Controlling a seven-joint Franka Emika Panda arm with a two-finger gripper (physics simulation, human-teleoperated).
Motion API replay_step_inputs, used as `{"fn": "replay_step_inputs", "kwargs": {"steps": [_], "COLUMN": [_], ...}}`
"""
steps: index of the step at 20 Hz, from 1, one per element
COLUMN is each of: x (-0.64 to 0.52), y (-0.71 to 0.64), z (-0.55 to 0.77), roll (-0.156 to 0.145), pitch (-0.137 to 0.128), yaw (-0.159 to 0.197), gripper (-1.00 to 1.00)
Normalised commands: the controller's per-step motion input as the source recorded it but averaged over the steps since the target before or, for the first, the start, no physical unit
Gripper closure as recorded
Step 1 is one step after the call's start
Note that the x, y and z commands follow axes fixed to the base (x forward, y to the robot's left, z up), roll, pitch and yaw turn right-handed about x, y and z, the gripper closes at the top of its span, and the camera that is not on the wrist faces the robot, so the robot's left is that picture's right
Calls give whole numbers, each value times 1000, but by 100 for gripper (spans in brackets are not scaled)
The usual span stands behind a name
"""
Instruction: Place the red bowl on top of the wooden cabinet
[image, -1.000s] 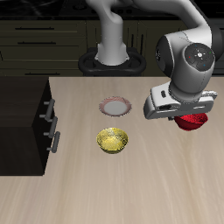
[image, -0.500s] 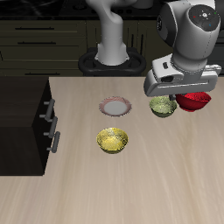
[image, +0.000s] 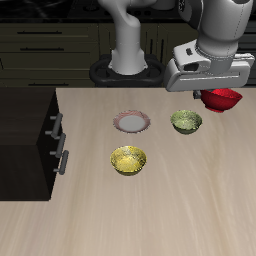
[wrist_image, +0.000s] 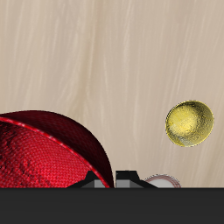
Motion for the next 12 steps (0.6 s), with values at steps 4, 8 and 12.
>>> {"fn": "replay_step_inputs", "kwargs": {"steps": [4, 8, 12], "x": [-12, -70, -50], "y": [1, -34, -115], "z": [246, 351, 413], "roll": [-4, -5, -22], "pitch": [-30, -41, -54], "yaw": [-9, 8, -5], "gripper": [100, 100, 100]}}
